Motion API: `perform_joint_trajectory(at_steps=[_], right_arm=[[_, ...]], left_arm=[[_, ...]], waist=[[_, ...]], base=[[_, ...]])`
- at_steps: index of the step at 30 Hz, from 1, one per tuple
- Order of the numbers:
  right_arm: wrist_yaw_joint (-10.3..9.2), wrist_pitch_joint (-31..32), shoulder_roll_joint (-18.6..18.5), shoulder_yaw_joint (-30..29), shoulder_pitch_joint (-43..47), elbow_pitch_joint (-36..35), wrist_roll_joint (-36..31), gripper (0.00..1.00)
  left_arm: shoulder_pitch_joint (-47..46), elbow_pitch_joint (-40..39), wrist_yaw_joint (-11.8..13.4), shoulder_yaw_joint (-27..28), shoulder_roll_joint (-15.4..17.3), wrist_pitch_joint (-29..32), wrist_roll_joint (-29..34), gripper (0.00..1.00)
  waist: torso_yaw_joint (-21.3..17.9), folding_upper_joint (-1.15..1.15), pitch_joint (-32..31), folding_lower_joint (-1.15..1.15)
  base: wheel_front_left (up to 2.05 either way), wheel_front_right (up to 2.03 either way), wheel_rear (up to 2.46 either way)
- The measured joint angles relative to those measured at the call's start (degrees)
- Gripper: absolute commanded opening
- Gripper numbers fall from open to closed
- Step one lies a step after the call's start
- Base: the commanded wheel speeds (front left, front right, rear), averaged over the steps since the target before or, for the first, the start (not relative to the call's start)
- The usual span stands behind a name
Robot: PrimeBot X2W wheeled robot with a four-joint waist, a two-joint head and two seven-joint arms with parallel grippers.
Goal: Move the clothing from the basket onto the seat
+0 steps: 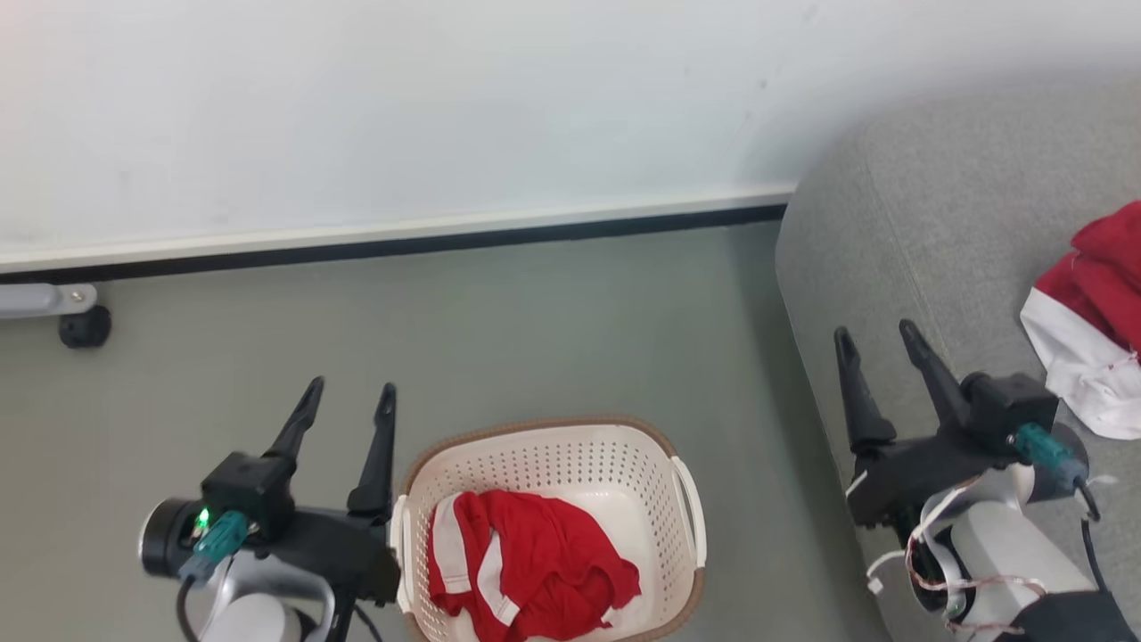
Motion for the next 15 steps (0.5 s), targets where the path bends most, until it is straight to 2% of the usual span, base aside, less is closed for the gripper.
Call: perform_joint_trajectory(at_steps=[15], right_arm=[[-2.08,0.01,-2.7,-1.1,8.55,-8.76,-1.13,1.0]], left_arm=[[4.78,-1.14,1.23,4.41,0.66,-1.34,-0.6,1.0]], waist=[[1.53,0.01,-3.92,0.01]], base=[[0.0,0.0,0.0]])
